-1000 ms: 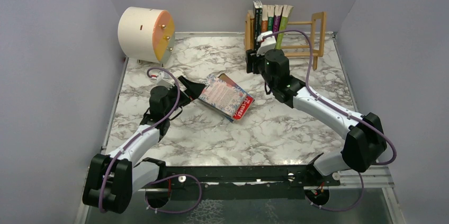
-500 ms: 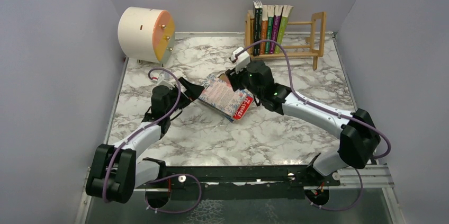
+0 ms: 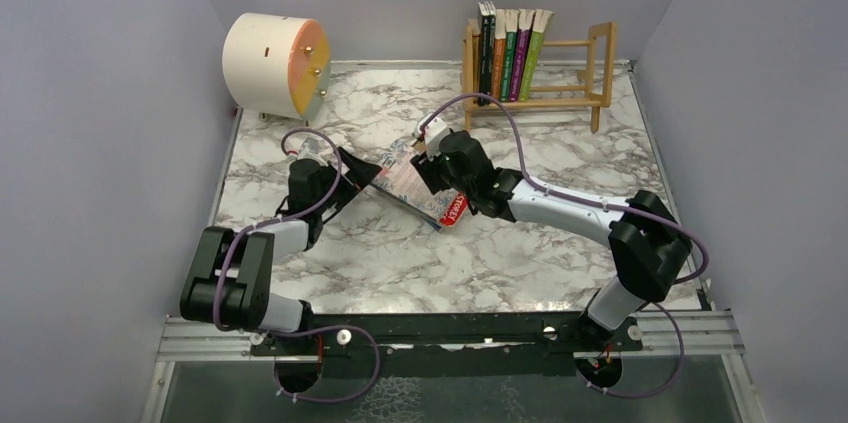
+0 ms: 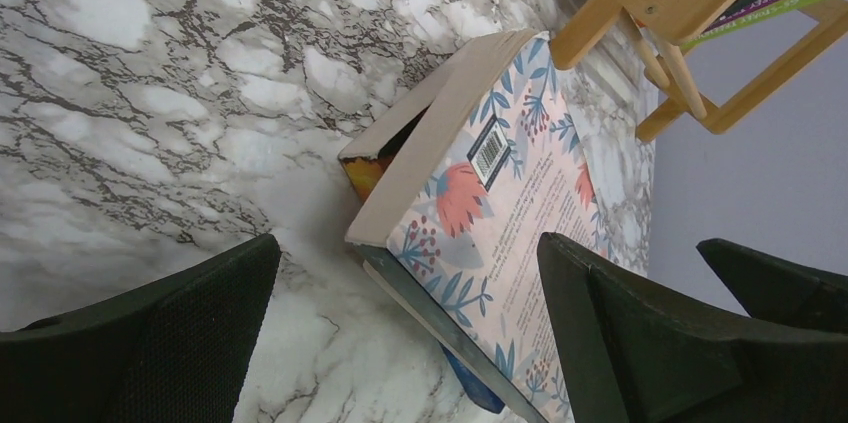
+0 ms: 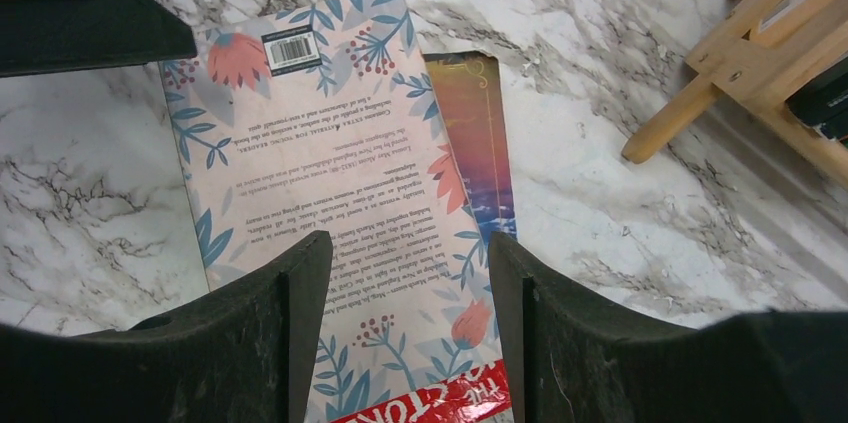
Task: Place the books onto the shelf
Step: Pick up the book from the center of the board.
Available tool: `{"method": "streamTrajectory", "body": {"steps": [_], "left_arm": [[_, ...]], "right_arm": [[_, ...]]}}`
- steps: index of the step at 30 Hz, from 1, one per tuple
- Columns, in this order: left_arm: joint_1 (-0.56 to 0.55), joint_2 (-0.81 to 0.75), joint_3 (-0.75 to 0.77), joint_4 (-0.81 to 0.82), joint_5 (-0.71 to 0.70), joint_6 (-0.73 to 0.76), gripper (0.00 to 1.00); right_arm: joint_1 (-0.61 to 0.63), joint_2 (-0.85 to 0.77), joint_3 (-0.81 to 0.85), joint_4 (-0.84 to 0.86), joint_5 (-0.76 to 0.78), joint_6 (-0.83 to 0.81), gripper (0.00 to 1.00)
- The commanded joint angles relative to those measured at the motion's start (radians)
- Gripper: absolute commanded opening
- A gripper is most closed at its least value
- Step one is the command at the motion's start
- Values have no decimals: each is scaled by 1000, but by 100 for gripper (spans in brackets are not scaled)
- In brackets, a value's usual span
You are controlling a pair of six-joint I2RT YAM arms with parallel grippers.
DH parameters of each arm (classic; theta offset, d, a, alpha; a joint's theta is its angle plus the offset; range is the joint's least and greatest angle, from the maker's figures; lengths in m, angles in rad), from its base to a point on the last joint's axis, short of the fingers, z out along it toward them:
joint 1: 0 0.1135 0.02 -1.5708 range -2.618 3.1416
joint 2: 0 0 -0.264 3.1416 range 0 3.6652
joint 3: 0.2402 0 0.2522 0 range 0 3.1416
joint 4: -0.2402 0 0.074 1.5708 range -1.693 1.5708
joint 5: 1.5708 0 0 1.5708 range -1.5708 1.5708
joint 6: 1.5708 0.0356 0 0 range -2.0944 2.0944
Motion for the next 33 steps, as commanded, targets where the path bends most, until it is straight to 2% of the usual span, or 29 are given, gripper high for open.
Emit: {"method": "streamTrajectory", "body": {"steps": [1,10,19,22,26,28,31,33], "left_arm": [[11,91,58,108,46,-7,99],[11,213,111,235,110,-47,97],[11,265,53,351,190,-103,94],[11,278,40,386,201,-113,90],[11,316,9,498,235,-172,77],[11,350,-16,607,247,-216,67],[14,416,-43,757,264,-276,41],[18,464,-55,866,278,-320,19]], "right_arm": [[21,27,-1,8,23,15,57],[39,62,-15,17,31,23,57],[40,56,-18,21,49,31,57],[40,59,-22,30,48,32,57],[40,66,-25,29,55,37,57],[40,69,-26,29,60,39,57],[40,71,-26,28,62,41,57],[40,72,-29,29,64,43,57]]}}
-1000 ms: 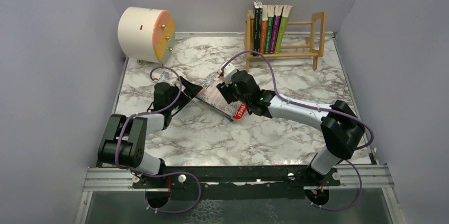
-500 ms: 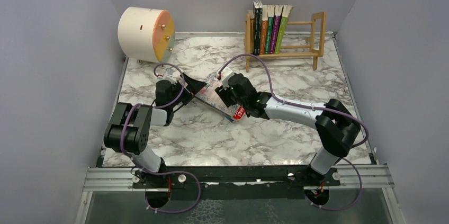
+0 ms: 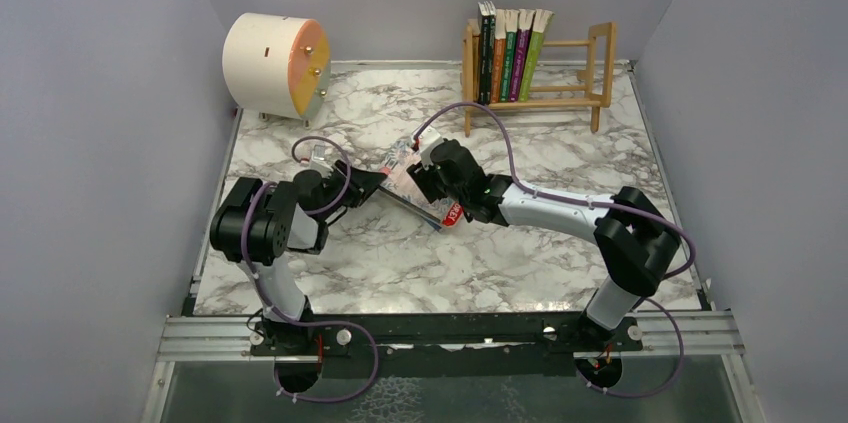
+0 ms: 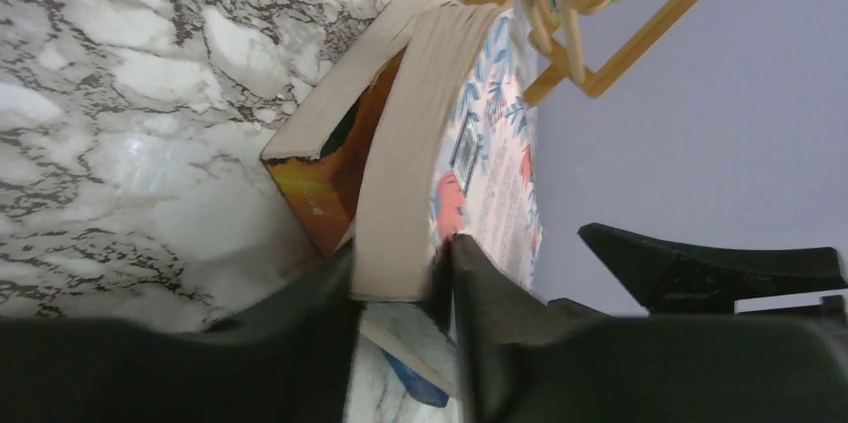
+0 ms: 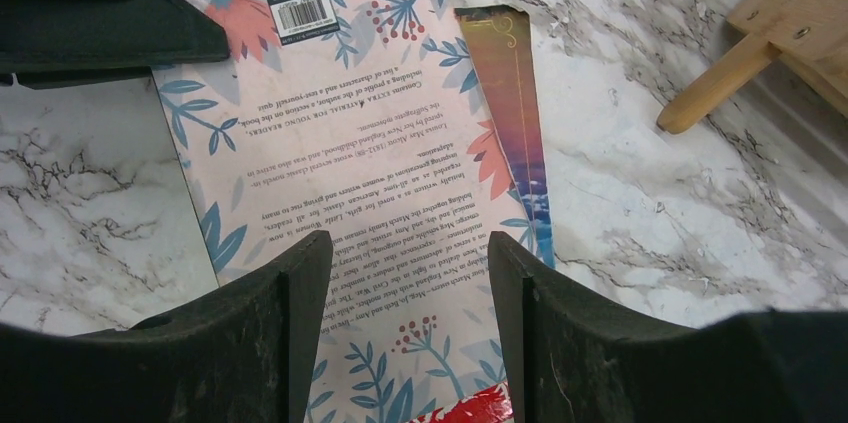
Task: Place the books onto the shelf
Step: Pick up the book from the center of the board.
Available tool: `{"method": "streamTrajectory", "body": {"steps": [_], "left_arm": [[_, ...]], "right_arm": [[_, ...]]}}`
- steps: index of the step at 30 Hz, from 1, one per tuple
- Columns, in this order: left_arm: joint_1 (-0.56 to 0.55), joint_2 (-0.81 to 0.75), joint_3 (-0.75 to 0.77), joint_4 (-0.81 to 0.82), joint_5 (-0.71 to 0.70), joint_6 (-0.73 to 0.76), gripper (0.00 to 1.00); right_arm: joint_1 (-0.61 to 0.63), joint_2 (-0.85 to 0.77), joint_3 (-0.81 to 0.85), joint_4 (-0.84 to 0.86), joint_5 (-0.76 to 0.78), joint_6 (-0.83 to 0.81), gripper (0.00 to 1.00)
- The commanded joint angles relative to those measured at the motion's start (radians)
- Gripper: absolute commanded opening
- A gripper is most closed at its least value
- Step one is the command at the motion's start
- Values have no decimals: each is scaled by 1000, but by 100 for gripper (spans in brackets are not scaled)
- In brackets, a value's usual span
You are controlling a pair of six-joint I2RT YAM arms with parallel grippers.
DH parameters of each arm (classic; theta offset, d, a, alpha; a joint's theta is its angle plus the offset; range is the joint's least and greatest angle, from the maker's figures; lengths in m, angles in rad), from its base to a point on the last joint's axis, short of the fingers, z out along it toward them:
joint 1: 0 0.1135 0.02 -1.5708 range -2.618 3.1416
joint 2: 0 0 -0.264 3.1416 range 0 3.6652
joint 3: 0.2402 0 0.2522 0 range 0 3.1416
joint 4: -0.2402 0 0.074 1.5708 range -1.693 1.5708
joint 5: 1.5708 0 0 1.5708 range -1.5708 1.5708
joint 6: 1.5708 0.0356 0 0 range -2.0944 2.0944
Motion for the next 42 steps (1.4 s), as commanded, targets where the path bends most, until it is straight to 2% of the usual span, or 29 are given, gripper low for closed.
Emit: {"method": "streamTrajectory", "body": {"steps": [1,3,7,10,12,18,22,29,34,42], "left_arm": [[9,101,-32,340,75,-124,11],[13,139,-39,401,82,-158,1],[27,141,-62,413,69,-165,0],[44,67,-82,333,50,-134,0],[51,-19,-78,219,40,-88,0],[51,-342,19,-302,-33,111,0],[51,-440,94,-518,-57,190,0],[44,-480,132,-610,-58,197,0],[35,-555,152,-702,-84,202,0],[32,-645,197,-826,-97,219,0]], "right_arm": [[8,11,-14,27,31,16,57],[8,10,-17,25,31,19,57],[8,6,-20,23,33,19,57],[10,-6,-22,21,27,10,57],[17,-25,-27,19,26,-4,57],[104,-94,-47,50,57,-85,57],[181,-126,-31,47,100,-112,57],[279,-70,40,29,148,-137,57],[323,44,65,118,294,-157,57],[329,157,101,227,383,-165,57]]}}
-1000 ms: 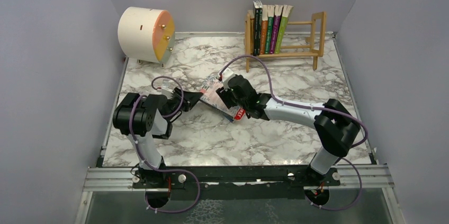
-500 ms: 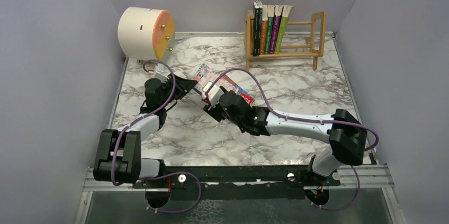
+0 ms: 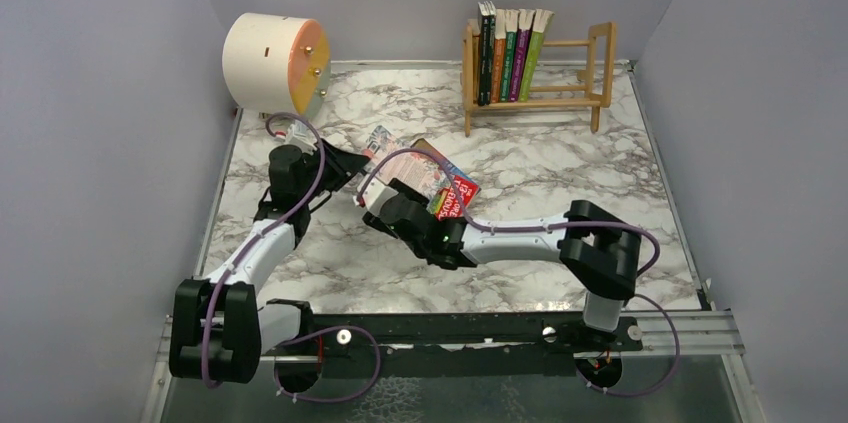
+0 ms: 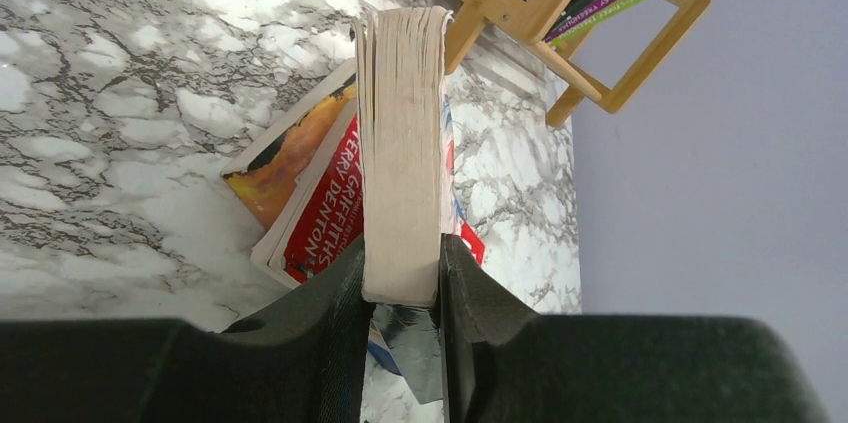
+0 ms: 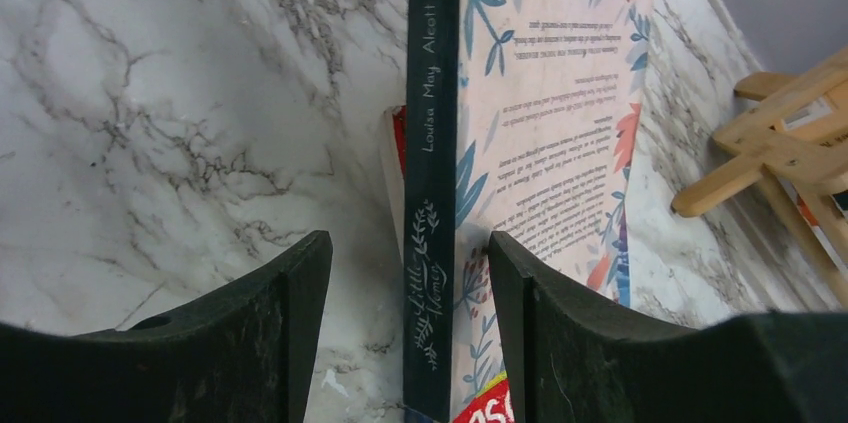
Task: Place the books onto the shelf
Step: Pick up the book from the center of the board.
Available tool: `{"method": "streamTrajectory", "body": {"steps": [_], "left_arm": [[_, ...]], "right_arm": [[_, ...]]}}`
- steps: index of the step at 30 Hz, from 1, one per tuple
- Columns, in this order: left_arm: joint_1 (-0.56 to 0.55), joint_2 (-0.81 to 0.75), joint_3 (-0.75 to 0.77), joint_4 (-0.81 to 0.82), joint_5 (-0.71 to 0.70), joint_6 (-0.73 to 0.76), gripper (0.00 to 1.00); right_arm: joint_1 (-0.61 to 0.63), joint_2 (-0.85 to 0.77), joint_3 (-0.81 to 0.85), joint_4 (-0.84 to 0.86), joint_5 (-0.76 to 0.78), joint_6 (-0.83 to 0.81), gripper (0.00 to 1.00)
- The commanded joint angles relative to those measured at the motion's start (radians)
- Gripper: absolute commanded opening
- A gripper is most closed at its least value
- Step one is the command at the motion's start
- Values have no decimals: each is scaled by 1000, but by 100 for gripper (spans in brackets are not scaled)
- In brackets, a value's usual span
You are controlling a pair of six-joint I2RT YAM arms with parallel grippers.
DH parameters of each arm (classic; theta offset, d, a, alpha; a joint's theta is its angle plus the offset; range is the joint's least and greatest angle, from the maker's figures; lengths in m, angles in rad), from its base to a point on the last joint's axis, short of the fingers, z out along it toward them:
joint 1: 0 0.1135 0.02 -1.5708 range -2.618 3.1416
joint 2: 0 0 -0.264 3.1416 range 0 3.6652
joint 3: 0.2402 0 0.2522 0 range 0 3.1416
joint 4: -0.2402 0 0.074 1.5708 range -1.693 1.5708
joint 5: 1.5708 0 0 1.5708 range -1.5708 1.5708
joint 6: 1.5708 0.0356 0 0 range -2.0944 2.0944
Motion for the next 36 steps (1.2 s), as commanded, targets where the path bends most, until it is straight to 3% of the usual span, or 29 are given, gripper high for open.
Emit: {"method": "streamTrajectory", "body": {"steps": [1,11,14,16,19,25,31,36], "left_arm": [[-5,-60,55,-49,-13,15,0],[-9,-111,41,-84,3,7,0],[-9,-126,42,-102,-3,14,0],[-9,-127,51,-113,-4,24,1],[-9,-114,77,-133,-4,41,15],[-8,-80,151,-202,-60,96,58],[-4,-126,237,-309,-210,170,75],[-4,-144,226,-287,-191,158,77]], "right_arm": [[10,48,59,115,133,-20,57],[12,194,152,231,286,-133,55],[12,215,163,249,325,-157,43],[11,209,160,250,338,-159,26],[12,190,146,248,363,-160,3],[0,118,101,221,414,-166,1],[-106,-24,44,38,418,-18,1],[-155,-243,-64,167,432,-94,1]]}}
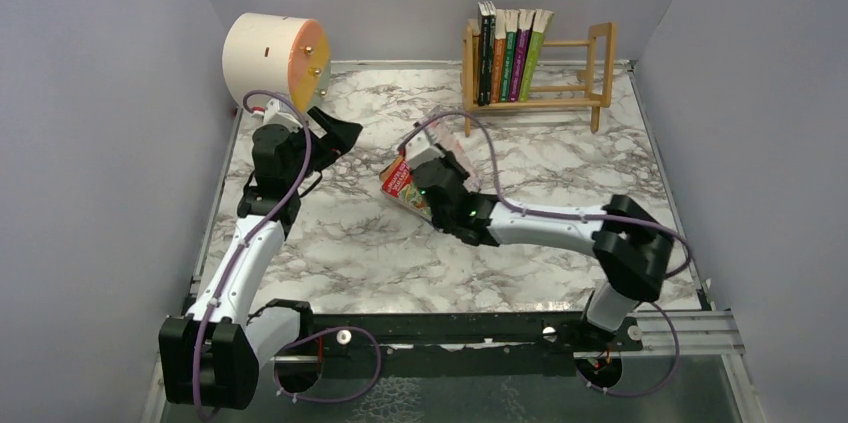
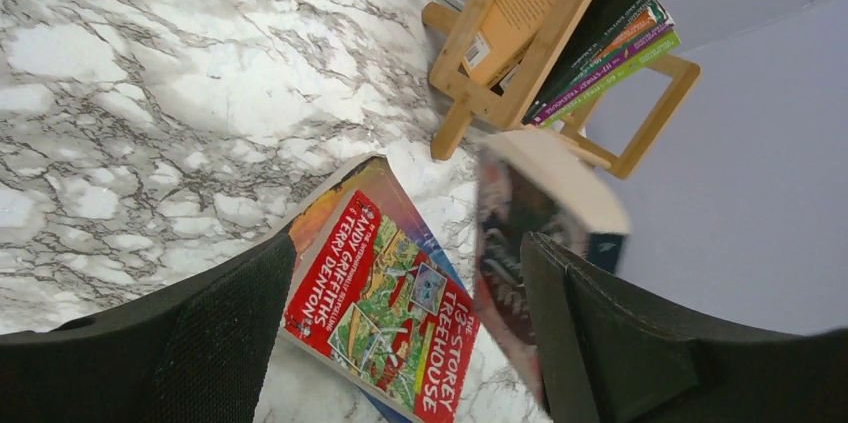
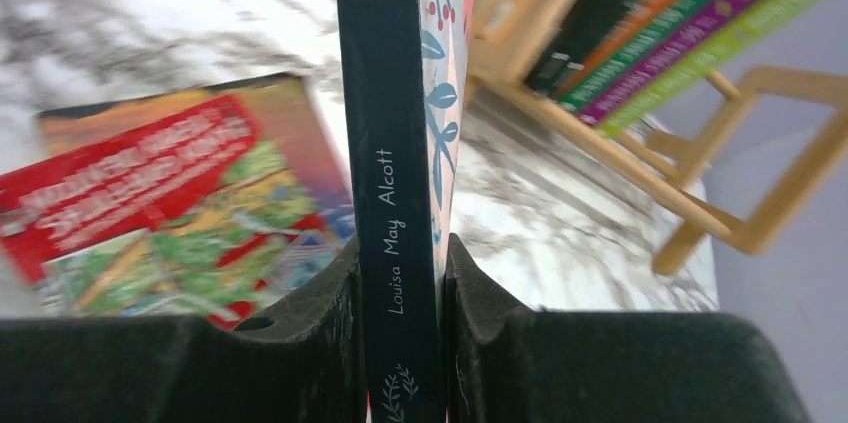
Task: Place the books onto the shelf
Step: Pick up the book from the center of the board, then place the book on the shelf.
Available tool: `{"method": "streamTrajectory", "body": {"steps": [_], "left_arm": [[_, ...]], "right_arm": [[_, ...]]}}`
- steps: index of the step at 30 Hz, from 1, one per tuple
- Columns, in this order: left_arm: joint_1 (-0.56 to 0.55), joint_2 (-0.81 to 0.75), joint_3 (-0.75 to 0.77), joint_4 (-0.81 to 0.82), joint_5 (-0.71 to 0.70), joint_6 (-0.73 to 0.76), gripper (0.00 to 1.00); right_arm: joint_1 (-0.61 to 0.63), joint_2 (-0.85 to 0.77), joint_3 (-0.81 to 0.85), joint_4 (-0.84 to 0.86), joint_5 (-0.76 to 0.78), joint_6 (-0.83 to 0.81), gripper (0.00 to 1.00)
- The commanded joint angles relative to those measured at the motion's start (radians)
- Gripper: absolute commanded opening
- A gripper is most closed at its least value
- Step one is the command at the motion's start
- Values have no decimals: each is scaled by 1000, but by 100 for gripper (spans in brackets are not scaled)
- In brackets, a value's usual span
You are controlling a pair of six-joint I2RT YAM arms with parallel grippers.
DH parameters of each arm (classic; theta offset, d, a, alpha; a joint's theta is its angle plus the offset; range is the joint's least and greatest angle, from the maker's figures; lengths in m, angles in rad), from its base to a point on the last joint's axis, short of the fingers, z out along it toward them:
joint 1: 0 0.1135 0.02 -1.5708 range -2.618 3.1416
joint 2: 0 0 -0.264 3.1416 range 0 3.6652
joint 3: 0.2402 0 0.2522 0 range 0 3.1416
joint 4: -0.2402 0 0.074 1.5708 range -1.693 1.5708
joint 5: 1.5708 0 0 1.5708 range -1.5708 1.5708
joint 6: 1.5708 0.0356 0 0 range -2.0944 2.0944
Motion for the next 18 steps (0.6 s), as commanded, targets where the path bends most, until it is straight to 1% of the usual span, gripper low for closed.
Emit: {"method": "streamTrajectory", "body": {"steps": [1,3,5,7,10,12,14,18], "left_arm": [[6,-17,-3,9,-13,14,77],[5,-12,-33,52,17,-1,77],[6,-10,-63,86,37,-16,77],[6,-9,-79,100,52,-14,77],[6,4,-93,136,89,-6,77],[5,17,-96,163,115,-8,77],[5,26,-100,196,137,-12,77],[5,35,-98,208,153,-3,77]], "right_arm": [[-40,-219,-62,153,85,-54,1],[-73,-298,-80,247,93,-119,1],[-131,-359,-62,263,78,-127,1],[-211,-418,-34,241,40,-90,1],[-337,-472,1,193,-61,9,1],[-415,-485,18,186,-124,55,1],[-476,-479,27,218,-167,67,1],[-599,-416,78,222,-279,117,1]]}}
